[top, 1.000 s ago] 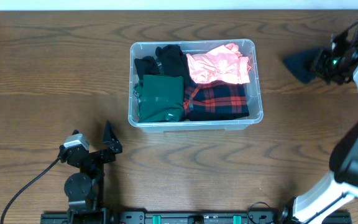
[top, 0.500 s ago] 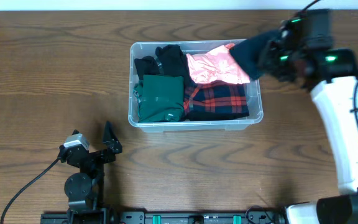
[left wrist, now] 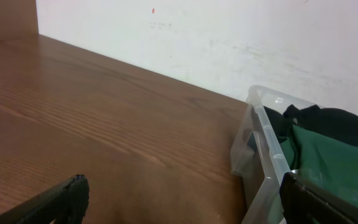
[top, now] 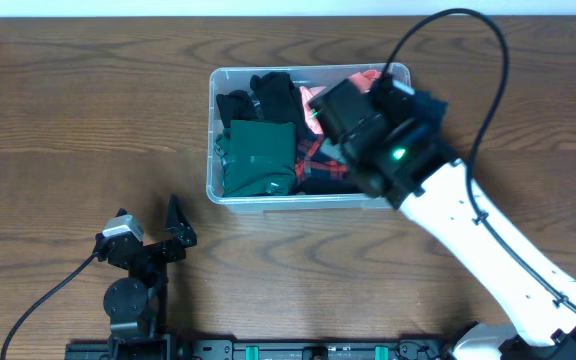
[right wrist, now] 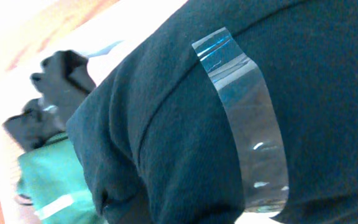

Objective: Pack container
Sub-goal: 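Carry the black item over the bin and lower it inside, then press the black item flat into the bin's front right with the right gripper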

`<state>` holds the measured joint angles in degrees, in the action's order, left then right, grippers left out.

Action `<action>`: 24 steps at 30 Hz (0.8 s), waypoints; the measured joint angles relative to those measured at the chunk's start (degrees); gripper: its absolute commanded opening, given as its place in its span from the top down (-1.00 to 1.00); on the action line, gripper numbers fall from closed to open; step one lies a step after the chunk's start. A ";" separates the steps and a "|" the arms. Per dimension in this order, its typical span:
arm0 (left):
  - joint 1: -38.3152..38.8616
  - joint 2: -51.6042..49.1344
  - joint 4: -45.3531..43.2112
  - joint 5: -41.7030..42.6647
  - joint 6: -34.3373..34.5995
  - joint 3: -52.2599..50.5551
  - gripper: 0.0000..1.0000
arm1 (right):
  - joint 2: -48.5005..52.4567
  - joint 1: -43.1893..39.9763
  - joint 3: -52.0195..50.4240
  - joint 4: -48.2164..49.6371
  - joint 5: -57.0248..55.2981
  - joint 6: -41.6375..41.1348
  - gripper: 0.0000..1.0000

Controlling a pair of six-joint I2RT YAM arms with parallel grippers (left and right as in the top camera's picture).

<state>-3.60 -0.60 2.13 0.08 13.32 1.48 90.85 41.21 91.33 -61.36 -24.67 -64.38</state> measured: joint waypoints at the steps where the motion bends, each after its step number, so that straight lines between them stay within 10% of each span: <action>1: 0.00 0.00 0.02 0.00 0.00 0.00 -0.96 | 0.00 1.01 0.00 0.35 -1.03 -0.39 0.97; 21: 0.00 0.00 0.00 0.00 0.00 0.00 -0.96 | 11.74 3.39 0.00 0.83 1.29 1.81 0.96; 22: 0.00 0.00 0.00 -0.02 0.00 0.00 -0.96 | 11.76 3.85 0.00 0.63 1.42 2.16 0.76; 24: 0.00 0.00 0.00 -0.02 0.00 0.00 -0.96 | 11.76 4.61 0.00 -0.15 1.84 3.63 -0.30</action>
<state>-3.60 -0.60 2.13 0.05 13.32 1.48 102.61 45.82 91.33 -61.52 -22.83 -60.75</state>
